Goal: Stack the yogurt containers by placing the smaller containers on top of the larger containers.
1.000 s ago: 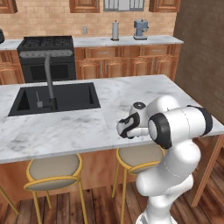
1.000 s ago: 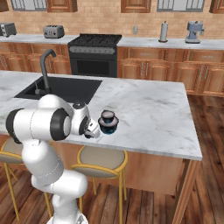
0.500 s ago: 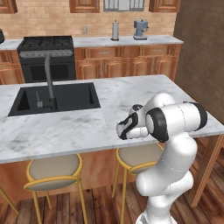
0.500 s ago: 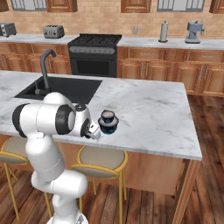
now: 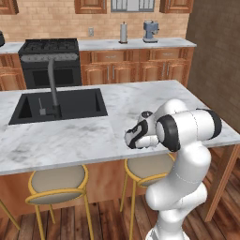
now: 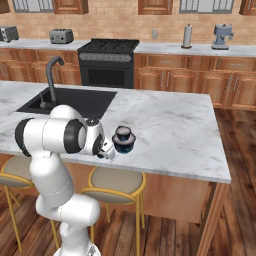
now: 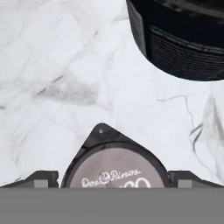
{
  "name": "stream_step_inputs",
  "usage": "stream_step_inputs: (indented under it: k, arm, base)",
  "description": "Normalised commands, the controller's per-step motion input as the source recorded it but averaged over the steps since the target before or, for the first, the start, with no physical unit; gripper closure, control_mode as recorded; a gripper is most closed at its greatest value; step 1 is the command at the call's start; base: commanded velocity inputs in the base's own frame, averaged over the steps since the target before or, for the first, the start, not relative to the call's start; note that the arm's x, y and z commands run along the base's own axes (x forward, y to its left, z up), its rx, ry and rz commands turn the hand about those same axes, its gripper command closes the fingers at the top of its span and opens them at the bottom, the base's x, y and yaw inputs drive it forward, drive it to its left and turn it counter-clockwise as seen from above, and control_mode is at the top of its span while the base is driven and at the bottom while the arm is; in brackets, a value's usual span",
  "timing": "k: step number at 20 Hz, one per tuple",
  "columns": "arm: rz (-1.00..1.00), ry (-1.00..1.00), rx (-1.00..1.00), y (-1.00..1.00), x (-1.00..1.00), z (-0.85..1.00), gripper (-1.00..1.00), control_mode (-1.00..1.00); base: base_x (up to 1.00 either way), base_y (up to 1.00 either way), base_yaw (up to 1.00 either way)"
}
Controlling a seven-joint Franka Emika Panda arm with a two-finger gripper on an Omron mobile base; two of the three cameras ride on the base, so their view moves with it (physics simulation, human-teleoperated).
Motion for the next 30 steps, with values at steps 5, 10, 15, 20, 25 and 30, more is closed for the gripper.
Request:
stream_step_inputs:
  k: [5, 10, 15, 20, 25, 30]
  arm:
    - [0.00, 0.00, 0.00, -0.02, 0.00, -0.09, 1.00, -1.00]
    - [0.00, 0.00, 0.00, -0.13, 0.00, -0.06, 1.00, -1.00]
    - [0.00, 0.00, 0.00, -0.01, 0.00, 0.03, 1.00, -1.00]
    - [0.00, 0.06, 0.00, 0.00, 0.00, 0.60, 1.00, -1.00]
    - [-0.14, 0.12, -0.07, 0.30, -0.01, 0.76, 1.00, -1.00]
    - [-0.21, 0.22, -0.08, 0.30, 0.00, 0.81, 1.00, -1.00]
  base:
    - [0.00, 0.00, 0.00]
    - [0.00, 0.00, 0.00]
    - [0.00, 0.00, 0.00]
    - [0.00, 0.00, 0.00]
    - [0.00, 0.00, 0.00]
    - [0.00, 0.00, 0.00]
